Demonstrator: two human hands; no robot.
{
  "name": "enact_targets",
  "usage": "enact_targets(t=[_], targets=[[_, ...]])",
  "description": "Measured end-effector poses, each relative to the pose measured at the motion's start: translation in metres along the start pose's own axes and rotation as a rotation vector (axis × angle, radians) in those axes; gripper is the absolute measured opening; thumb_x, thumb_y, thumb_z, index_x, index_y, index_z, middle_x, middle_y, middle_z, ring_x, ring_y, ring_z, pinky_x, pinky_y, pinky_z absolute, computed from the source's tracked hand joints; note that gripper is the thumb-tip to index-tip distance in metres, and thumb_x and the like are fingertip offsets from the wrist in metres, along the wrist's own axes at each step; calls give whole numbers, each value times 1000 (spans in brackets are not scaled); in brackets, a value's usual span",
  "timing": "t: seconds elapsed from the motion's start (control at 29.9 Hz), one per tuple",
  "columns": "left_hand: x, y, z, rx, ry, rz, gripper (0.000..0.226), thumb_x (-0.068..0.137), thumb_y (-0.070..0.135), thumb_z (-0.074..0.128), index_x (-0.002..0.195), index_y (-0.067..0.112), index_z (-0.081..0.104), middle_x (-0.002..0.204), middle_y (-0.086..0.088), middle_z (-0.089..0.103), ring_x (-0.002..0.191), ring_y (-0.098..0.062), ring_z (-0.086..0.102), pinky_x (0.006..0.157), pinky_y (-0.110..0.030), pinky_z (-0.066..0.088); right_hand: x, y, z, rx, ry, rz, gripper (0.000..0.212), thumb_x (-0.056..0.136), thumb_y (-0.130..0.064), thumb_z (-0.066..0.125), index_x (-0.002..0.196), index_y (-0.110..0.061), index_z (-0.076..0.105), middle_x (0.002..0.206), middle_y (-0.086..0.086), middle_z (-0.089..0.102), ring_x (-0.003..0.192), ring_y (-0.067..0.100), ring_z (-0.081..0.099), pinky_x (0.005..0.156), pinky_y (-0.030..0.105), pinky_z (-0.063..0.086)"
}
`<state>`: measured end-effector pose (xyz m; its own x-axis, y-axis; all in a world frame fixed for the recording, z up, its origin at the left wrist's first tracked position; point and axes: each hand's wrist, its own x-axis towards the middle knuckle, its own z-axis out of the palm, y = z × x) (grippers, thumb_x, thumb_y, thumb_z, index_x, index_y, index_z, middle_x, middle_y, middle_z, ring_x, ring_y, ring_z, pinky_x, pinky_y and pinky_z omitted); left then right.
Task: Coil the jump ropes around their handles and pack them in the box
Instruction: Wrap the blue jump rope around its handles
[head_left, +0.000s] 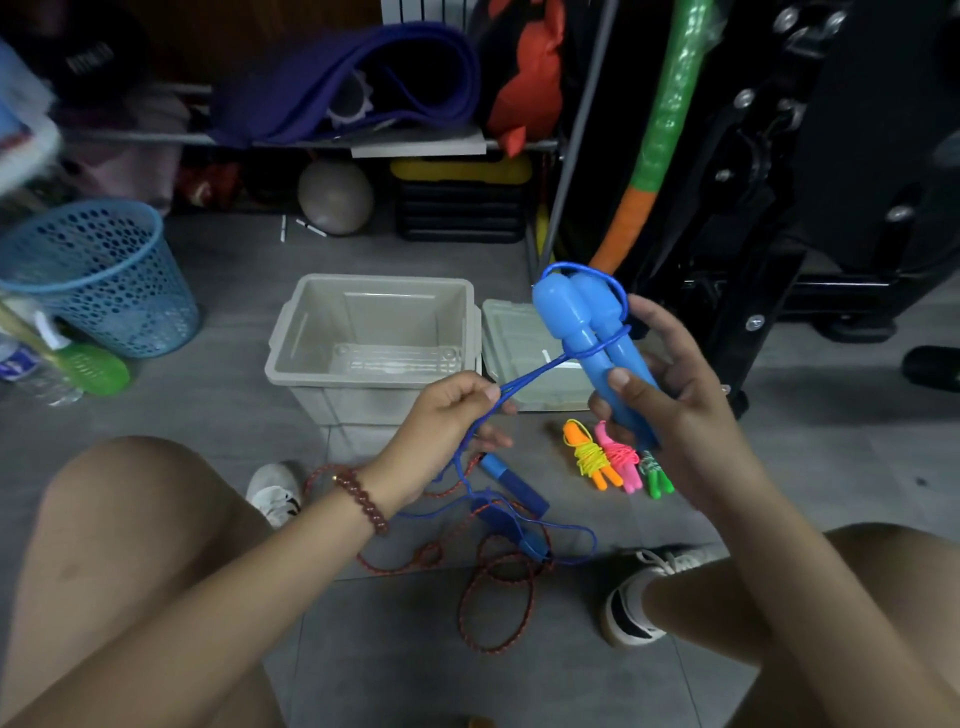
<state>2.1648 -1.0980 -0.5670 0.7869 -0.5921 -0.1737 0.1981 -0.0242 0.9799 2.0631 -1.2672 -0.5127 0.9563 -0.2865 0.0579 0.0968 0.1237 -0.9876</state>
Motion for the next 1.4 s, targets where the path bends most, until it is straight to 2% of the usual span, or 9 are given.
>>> enact_targets(t=[0.13, 0.33, 0.5, 0.57, 0.67, 0.9, 1.1, 1.3, 1.4], targets=[[7, -11, -10, 160, 120, -47, 26, 93, -7, 39, 75, 11, 45, 71, -4, 52, 39, -5, 47, 39, -15, 35, 7, -5, -15, 70, 173, -45, 43, 84, -7, 54, 122, -27, 46, 95, -1, 65, 57, 15, 55, 45, 22, 41], [4, -15, -13, 277, -26, 43, 18, 97, 12, 46, 83, 9, 58, 65, -4, 48, 50, 0, 44, 48, -12, 32, 8, -6, -24, 65, 151, -54, 39, 87, -5, 53, 119, -26, 48, 95, -2, 67, 57, 16, 54, 42, 21, 38], [6, -12, -31, 349, 48, 142, 36, 96, 30, 48, 62, 19, 54, 42, 5, 49, 39, -2, 42, 49, -18, 37, 9, 7, -27, -20, 175, 2, 40, 90, -2, 54, 120, -26, 45, 87, -5, 69, 58, 17, 57, 44, 24, 38], [6, -13, -39, 407, 90, 217, 38, 92, 41, 47, 59, 23, 53, 46, 5, 54, 45, -5, 48, 55, -21, 42, 10, 12, -24, -41, 171, 20, 42, 91, 1, 52, 122, -25, 44, 85, -4, 67, 57, 16, 57, 43, 21, 40], [5, -12, -47, 370, 121, 262, 31, 95, 24, 48, 65, 19, 53, 51, 9, 54, 46, -4, 46, 54, -22, 41, 11, 18, -18, -20, 150, 41, 43, 92, 2, 50, 126, -23, 41, 88, 3, 62, 55, 15, 56, 42, 20, 39], [-2, -7, -49, 361, -4, 272, 21, 82, 31, 69, 66, 25, 56, 52, 12, 50, 51, -8, 35, 50, -21, 29, 13, 23, -19, 83, 142, 60, 40, 90, -2, 51, 121, -27, 45, 89, 3, 64, 58, 18, 54, 46, 24, 38], [-5, -19, -63, 852, 115, 385, 32, 83, 57, 32, 85, 33, 53, 55, 9, 49, 54, -15, 47, 60, -35, 46, 12, 23, -13, 209, 120, 88, 39, 87, -4, 50, 119, -25, 46, 89, 2, 65, 56, 16, 53, 48, 23, 35], [-1, -23, -58, 469, 35, 298, 10, 85, 37, 47, 80, 28, 48, 57, 11, 51, 54, -11, 43, 57, -27, 37, 12, 25, -12, 196, 126, 87, 40, 89, -2, 49, 124, -22, 44, 91, 2, 64, 59, 17, 53, 48, 25, 34], [0, -24, -56, 500, 24, 226, 12, 84, 28, 43, 76, 20, 47, 60, 10, 56, 61, -2, 53, 69, -25, 42, 11, 27, -9, 198, 111, 76, 39, 85, -5, 52, 119, -23, 47, 89, 1, 65, 58, 18, 52, 47, 25, 33]])
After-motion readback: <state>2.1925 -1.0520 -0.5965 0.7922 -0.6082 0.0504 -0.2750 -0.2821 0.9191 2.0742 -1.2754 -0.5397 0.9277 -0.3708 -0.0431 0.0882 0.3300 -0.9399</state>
